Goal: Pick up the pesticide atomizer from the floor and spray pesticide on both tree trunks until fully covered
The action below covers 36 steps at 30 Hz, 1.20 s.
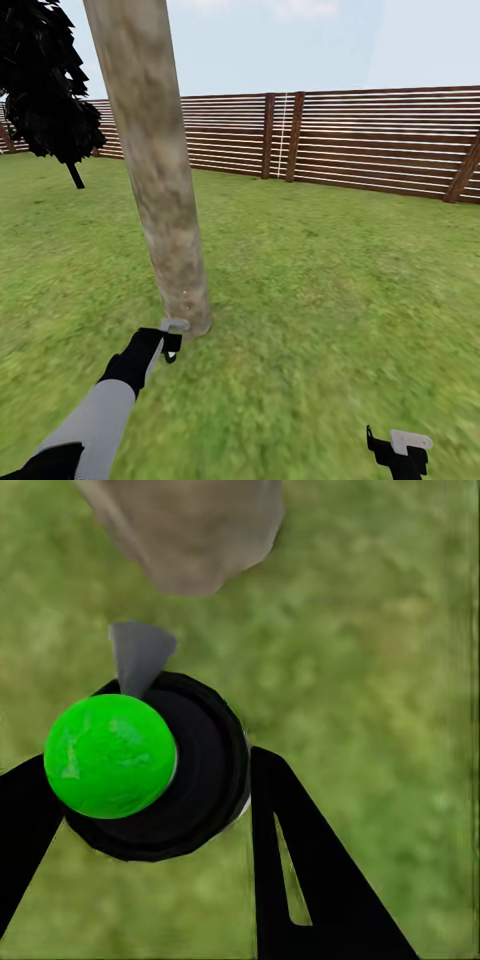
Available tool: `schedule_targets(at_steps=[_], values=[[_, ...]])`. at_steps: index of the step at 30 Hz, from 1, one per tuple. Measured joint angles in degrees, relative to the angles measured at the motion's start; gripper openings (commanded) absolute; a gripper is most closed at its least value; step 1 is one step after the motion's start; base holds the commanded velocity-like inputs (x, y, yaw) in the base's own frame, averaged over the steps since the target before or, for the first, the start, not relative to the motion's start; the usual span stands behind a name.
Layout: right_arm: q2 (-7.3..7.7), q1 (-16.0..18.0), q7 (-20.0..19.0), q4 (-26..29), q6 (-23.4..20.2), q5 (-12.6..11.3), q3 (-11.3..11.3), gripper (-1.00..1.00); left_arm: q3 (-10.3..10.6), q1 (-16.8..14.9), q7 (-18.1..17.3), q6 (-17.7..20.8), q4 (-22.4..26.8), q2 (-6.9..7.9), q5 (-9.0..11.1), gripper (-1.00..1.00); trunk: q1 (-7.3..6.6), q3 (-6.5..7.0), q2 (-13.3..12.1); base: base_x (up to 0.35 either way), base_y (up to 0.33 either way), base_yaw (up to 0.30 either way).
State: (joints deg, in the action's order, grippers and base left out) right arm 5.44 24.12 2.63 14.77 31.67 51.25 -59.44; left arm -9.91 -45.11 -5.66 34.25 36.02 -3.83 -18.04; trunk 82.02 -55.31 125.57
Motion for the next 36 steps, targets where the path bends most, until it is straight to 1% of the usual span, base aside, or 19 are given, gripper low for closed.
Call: schedule_targets(at_steps=[2,3,5,6,7,8,9,12,16,18,22,24,27,28,30,32,33,34,36], values=[[0.0,0.0,0.0,0.0,0.0,0.0,0.0,1.0,-0.25,-0.22,-0.06,0.01,0.07,0.06,-0.18,-1.0,0.0,0.0,0.0,0.0,0.0,0.0],[0.0,0.0,0.0,0.0,0.0,0.0,0.0,1.0,-0.37,-0.22,-0.11,0.25,0.14,0.66,-0.45,-1.0,0.0,0.0,0.0,0.0,0.0,0.0],[0.0,0.0,0.0,-0.01,0.0,0.01,0.01,1.0,-0.63,-0.17,-0.22,2.27,0.63,4.3,-0.75,-1.0,0.0,0.0,0.0,0.0,0.0,0.0],[0.0,0.0,0.0,-0.01,-0.02,0.0,0.01,1.0,-0.57,-0.15,-0.69,3.09,0.72,5.56,-0.02,-1.0,0.0,0.0,0.0,0.0,0.0,0.0],[0.0,0.0,0.0,-0.02,-0.01,0.03,0.02,1.0,-0.28,-0.13,-1.75,3.76,0.86,6.15,0.68,-1.0,0.0,0.0,0.0,0.0,0.0,0.0],[0.0,0.0,0.0,-0.02,0.0,0.03,0.01,1.0,-0.17,-0.13,-2.13,3.95,0.98,6.07,0.98,-1.0,0.0,0.0,0.0,0.157,0.0,0.0],[0.0,-0.01,0.01,-0.01,0.0,0.0,0.0,1.0,-0.09,-0.19,-2.43,4.04,1.19,5.52,1.26,-1.0,-0.02,0.0,0.0,0.263,0.0,0.0],[0.0,0.0,0.01,0.0,-0.01,0.01,0.0,1.0,-0.07,-0.21,-2.58,4.03,1.32,4.29,1.11,-1.0,-0.03,0.0,0.0,0.315,0.0,0.0],[0.0,0.0,0.0,0.0,-0.01,0.0,0.0,1.0,-0.06,-0.89,-2.59,4.06,1.37,3.63,0.93,-1.0,-0.01,0.0,0.0,0.11,0.0,0.0],[0.0,0.0,0.0,-0.01,-0.01,0.0,0.0,1.0,-0.07,-0.98,-2.59,4.1,1.41,3.95,0.77,-1.0,0.0,0.0,0.0,0.011,0.0,0.0],[0.0,0.0,0.0,-0.05,-0.01,0.02,0.0,1.0,-0.33,-1.01,-2.66,4.35,3.27,6.55,0.57,-1.0,0.0,0.0,0.0,0.001,0.0,0.0],[-0.02,0.0,0.0,-0.07,-0.06,0.04,0.02,1.0,-0.51,-1.03,-2.67,5.44,4.8,7.25,0.81,-1.0,0.0,0.0,0.0,0.0,0.0,0.0],[-0.04,0.0,0.0,-0.09,-0.08,0.02,0.02,1.0,-0.22,-1.84,-2.71,6.8,6.62,6.64,1.1,-1.0,0.0,0.0,0.0,0.0,0.0,0.0],[-0.04,0.0,0.0,-0.08,-0.06,0.01,0.01,1.0,-0.18,-2.63,-2.73,8.0,6.97,6.6,1.01,-1.0,0.0,0.0,0.0,0.0,0.0,0.0],[-0.05,0.0,0.0,-0.09,-0.08,0.04,0.07,1.0,-0.14,-3.67,-2.79,9.38,7.31,7.04,0.87,-1.0,0.0,0.0,0.0,0.0,0.0,0.042],[-0.06,0.0,0.0,-0.09,-0.06,0.05,0.06,1.0,-0.07,-3.72,-2.94,9.66,7.39,7.29,1.0,-1.0,0.0,0.0,0.0,0.0,0.0,0.198],[-0.07,0.0,0.0,-0.09,-0.06,0.07,0.07,1.0,-0.01,-3.51,-3.5,9.64,7.37,7.31,1.09,-1.0,0.0,0.0,0.0,0.0,0.0,0.259],[-0.09,0.0,0.0,-0.09,-0.07,0.08,0.08,1.0,0.16,-3.2,-6.54,9.38,7.35,7.29,1.44,-1.0,0.0,0.0,0.0,0.0,0.0,0.242],[-0.09,0.0,0.01,-0.09,-0.08,0.08,0.08,1.0,0.34,-3.0,-10.59,9.02,7.28,7.25,0.89,-1.0,0.0,0.0,0.0,0.0,0.0,0.116]])
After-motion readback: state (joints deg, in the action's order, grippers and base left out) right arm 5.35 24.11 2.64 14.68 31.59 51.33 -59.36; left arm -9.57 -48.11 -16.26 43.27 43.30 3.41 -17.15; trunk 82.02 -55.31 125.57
